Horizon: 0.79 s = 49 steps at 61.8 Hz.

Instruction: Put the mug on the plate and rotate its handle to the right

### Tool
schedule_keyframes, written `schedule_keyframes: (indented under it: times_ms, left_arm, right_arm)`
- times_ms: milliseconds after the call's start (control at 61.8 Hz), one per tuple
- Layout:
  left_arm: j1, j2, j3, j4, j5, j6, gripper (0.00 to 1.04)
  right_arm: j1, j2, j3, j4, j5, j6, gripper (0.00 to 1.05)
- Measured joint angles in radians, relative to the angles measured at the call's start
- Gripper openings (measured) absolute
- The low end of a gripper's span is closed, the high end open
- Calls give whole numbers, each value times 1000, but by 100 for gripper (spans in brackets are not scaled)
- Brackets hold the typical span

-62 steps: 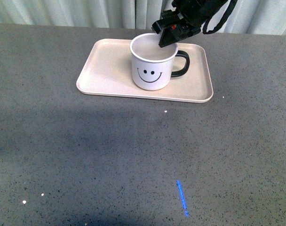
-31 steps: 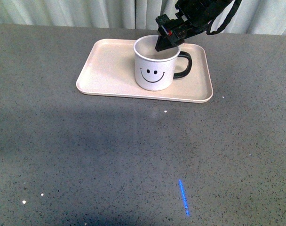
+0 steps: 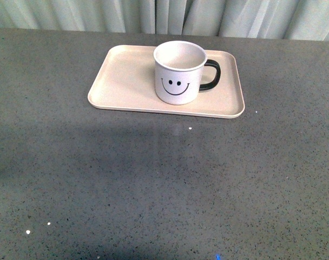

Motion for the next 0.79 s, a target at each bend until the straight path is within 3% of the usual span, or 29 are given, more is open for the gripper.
schedule_keyframes:
  times_ms: [65, 146, 437, 728, 793]
  left_arm:
    - [0, 0, 0, 0, -1, 0, 95]
    - [0, 0, 0, 0, -1, 0, 95]
    - [0, 0, 0, 0, 0, 0, 95]
    - [0, 0, 0, 0, 0, 0, 95]
    - [0, 0, 0, 0, 0, 0, 95]
  right_arm:
    - [-10, -32, -159, 214, 97, 87, 66]
    - [-29, -90, -338, 384, 101, 143, 52]
    - [-77, -343, -707, 533, 56, 190, 1]
    - [-112, -536, -927, 550, 26, 194, 2]
    - [-145, -590, -973, 541, -28, 195, 2]
